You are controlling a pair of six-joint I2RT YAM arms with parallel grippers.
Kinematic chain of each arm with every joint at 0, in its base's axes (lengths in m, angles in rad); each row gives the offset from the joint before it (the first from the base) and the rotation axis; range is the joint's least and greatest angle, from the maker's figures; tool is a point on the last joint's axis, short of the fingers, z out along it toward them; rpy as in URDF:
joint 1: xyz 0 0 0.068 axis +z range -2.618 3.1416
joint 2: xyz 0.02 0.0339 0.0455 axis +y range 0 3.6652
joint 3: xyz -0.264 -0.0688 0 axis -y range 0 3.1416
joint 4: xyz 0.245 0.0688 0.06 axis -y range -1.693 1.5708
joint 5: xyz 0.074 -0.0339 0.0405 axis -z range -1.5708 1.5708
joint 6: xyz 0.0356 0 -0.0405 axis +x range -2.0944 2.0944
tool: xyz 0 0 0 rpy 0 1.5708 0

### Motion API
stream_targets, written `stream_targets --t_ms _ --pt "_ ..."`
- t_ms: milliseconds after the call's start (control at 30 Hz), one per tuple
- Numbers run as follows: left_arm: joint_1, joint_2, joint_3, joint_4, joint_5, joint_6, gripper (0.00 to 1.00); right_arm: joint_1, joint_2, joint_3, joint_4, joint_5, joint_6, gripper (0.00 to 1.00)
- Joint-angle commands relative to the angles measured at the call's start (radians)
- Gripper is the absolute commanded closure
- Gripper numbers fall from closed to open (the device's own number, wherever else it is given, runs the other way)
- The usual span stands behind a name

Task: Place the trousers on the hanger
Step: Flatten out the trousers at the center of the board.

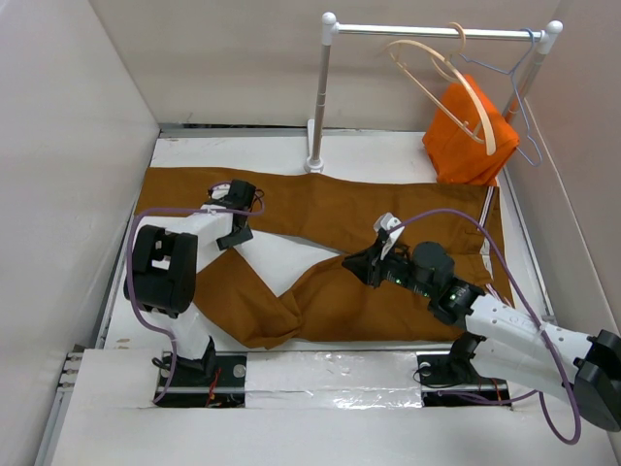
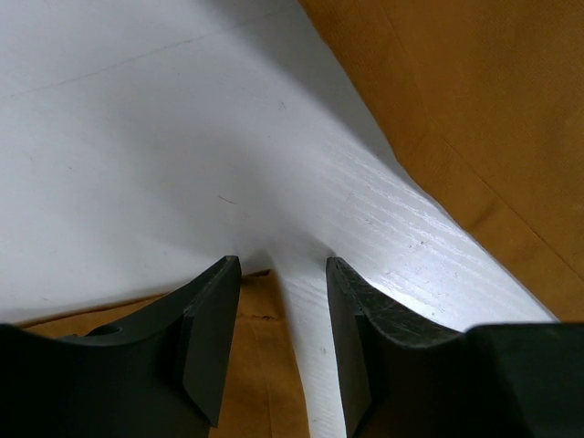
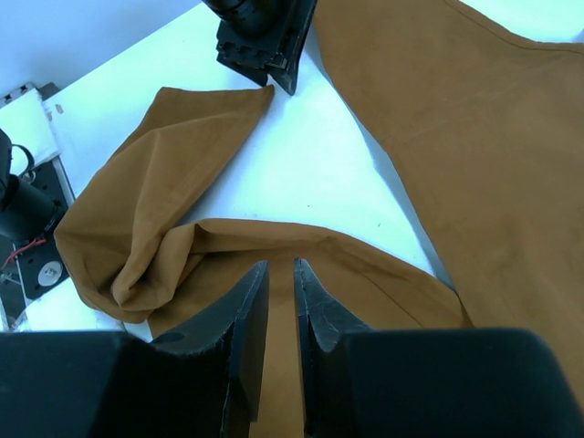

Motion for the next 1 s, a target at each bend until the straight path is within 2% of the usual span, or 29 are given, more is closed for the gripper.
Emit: stream_targets --t_ms 0,200,433,767,867,967 --pt "0.001 -0.011 -0.017 -0.045 -0.011 -0.016 0.60 0.010 0.000 0.008 0.025 0.015 -0.005 0.77" --pt "0.001 -0.075 -0.030 -0.085 -0.098 -0.017 0.60 0.010 0.016 0.011 0.023 0.015 -0.005 0.76" --pt "0.001 -0.150 -0.053 -0.059 -0.109 -0.010 0.58 0.010 0.034 0.016 0.028 0.009 -0.007 0.76" --pt "-0.053 -0.029 -0.057 -0.073 -0.084 -0.014 0.57 0.010 0.039 0.017 0.026 0.013 -0.010 0.76" --pt "-0.053 -0.023 -0.053 -0.073 -0.107 -0.019 0.66 0.010 0.037 0.019 0.025 0.016 -0.010 0.76" --pt "-0.053 -0.034 -0.042 -0.085 -0.149 -0.019 0.95 0.010 0.034 0.017 0.020 0.021 -0.010 0.76"
